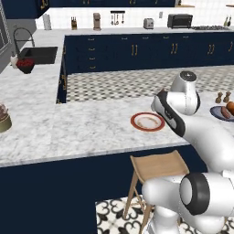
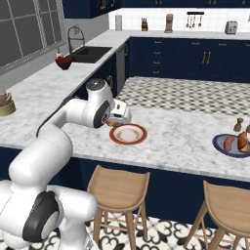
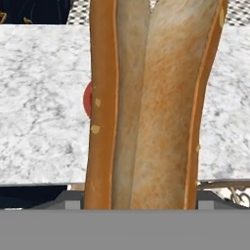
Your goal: Place one bun and one sausage from the bowl on each plate.
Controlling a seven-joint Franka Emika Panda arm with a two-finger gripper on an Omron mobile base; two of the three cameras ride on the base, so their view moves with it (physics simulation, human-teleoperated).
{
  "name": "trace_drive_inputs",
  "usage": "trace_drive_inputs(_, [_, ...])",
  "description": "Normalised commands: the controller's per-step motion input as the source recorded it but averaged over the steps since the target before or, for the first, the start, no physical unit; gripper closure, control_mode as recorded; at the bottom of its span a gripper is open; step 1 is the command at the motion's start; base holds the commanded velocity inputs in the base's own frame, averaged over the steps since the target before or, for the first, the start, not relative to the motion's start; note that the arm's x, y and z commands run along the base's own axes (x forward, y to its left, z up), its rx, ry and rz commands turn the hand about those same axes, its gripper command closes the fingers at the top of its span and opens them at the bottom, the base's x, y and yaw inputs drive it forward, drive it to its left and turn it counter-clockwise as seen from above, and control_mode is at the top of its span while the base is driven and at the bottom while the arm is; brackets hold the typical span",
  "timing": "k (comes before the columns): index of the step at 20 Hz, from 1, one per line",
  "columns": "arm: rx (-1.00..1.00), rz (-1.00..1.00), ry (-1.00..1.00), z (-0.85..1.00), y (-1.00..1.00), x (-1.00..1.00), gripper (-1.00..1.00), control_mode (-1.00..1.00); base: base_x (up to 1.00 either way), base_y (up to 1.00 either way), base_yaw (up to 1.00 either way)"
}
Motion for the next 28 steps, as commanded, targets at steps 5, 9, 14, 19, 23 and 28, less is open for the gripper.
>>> trace_drive_inputs(5, [0.0, 0.0, 0.13, -0.18, 0.0, 0.41, 1.0, -1.0, 0.0, 0.0, 0.0])
trace_drive_inputs(9, [0.0, 0.01, 0.27, -0.29, 0.0, 0.38, 1.0, -1.0, 0.0, 0.0, 0.0])
trace_drive_inputs(14, [0.01, 0.01, 0.12, -0.41, -0.1, 0.42, 1.0, -1.0, 0.0, 0.0, 0.0])
trace_drive_inputs(19, [0.01, 0.04, 0.01, -0.43, -0.23, 0.59, 1.0, -1.0, 0.0, 0.0, 0.0])
trace_drive_inputs(23, [0.0, 0.05, 0.0, -0.59, -0.16, 0.65, 1.0, -1.0, 0.0, 0.0, 0.0])
trace_drive_inputs(28, [0.0, 0.04, 0.0, -0.49, -0.13, 0.68, 1.0, -1.0, 0.0, 0.0, 0.0])
